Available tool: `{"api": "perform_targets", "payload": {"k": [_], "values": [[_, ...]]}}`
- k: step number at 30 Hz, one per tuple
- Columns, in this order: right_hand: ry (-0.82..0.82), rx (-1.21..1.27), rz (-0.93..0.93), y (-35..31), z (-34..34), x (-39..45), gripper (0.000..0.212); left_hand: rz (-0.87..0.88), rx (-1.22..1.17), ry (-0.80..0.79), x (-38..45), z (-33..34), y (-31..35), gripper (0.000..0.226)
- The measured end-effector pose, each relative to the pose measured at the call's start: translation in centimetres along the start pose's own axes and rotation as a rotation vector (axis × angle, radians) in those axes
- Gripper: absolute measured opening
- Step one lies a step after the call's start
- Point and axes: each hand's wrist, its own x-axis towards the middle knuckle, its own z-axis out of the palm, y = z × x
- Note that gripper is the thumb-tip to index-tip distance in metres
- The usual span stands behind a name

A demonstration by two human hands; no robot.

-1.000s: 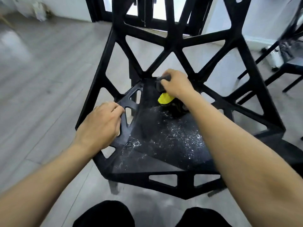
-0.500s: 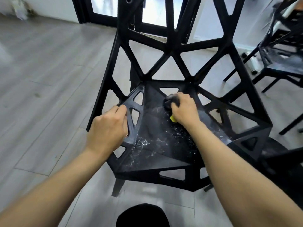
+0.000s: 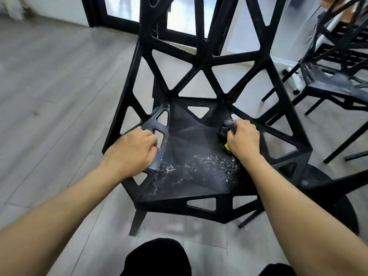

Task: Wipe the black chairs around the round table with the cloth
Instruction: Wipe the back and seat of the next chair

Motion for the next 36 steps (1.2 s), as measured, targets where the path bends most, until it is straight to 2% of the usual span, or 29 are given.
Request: {"api": "perform_targets", "payload": {"k": [2,5,10,17,20,23,26,32,36], "values": [[-0.042,0.106,-0.017,-2.5,0.5,-0.8,0.033,0.063,0.088,-0.061,-0.6,-0.1,-0.6,0.060],[-0.143,0.258,-0.084,-8.3,1.7,-3.2,0.030,0.095,0.268,-0.007,-2.7,-0.2,-2.0,0.052],[-0.239,0.391,-0.200,-17.1,1.6,-8.2,0.030,-0.001,0.202,0.132,-3.4,0.0,-1.2,0.050],[-0.192,0.314,-0.217,-16.4,-0.1,-12.1,0.032,-0.053,0.190,0.154,-3.6,0.1,-1.1,0.048],[-0.188,0.289,-0.237,-15.7,0.2,-10.7,0.028,-0.036,0.207,0.163,-3.4,0.4,-1.2,0.047],[-0.179,0.222,-0.109,-13.8,0.8,-6.5,0.027,-0.036,0.221,0.149,-3.4,0.6,-1.3,0.047],[-0.195,0.303,-0.037,-12.6,0.9,-5.5,0.023,-0.058,0.197,0.150,-3.4,0.8,-1.4,0.046],[-0.223,0.529,-0.086,-16.0,-1.5,-13.6,0.026,-0.057,0.153,0.260,-3.4,0.7,-0.9,0.045],[-0.073,0.531,-0.223,-17.1,-2.4,-19.5,0.030,-0.072,0.138,0.212,-3.4,0.7,-1.2,0.047]]}}
